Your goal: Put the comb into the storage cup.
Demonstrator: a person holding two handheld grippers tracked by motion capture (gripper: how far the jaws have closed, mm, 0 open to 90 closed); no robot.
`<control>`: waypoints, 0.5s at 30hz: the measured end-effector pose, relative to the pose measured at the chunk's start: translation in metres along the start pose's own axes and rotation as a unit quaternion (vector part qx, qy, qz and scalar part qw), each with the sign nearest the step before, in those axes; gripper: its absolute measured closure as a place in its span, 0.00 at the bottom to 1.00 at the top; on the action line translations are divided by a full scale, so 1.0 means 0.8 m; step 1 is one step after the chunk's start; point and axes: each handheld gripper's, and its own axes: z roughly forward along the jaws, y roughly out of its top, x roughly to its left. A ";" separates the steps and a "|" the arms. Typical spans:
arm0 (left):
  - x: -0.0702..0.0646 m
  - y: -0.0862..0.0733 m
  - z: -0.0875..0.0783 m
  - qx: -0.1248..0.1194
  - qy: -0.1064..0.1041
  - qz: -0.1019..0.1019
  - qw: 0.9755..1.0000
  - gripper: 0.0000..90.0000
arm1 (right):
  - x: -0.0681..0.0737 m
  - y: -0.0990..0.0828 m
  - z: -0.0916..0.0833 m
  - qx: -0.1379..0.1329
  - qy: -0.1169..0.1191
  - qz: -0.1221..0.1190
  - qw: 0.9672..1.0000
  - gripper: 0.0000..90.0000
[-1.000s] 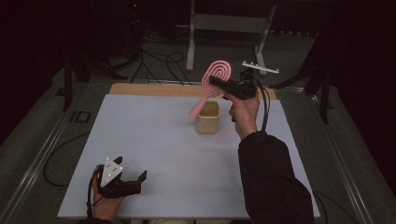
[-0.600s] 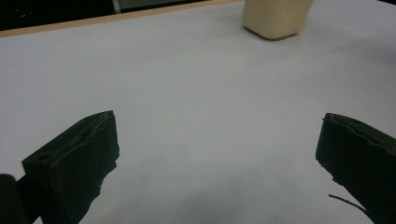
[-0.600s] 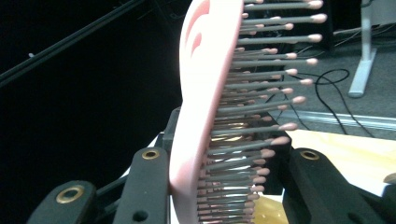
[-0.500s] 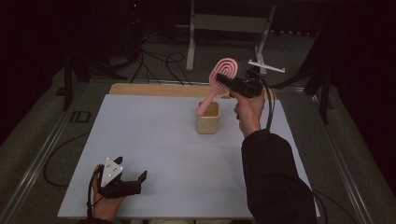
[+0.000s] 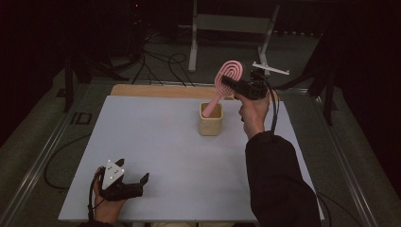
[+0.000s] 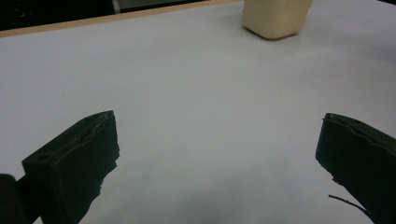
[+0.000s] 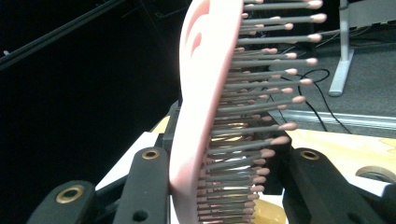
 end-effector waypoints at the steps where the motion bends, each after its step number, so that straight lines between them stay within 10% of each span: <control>1: 0.000 0.000 0.000 0.000 0.000 0.000 1.000 0.00 | 0.000 -0.001 0.000 0.000 -0.001 0.001 1.000 0.71; 15: 0.000 0.000 0.000 0.001 0.000 0.002 1.000 0.00 | -0.005 -0.008 0.005 0.005 -0.011 0.001 1.000 0.71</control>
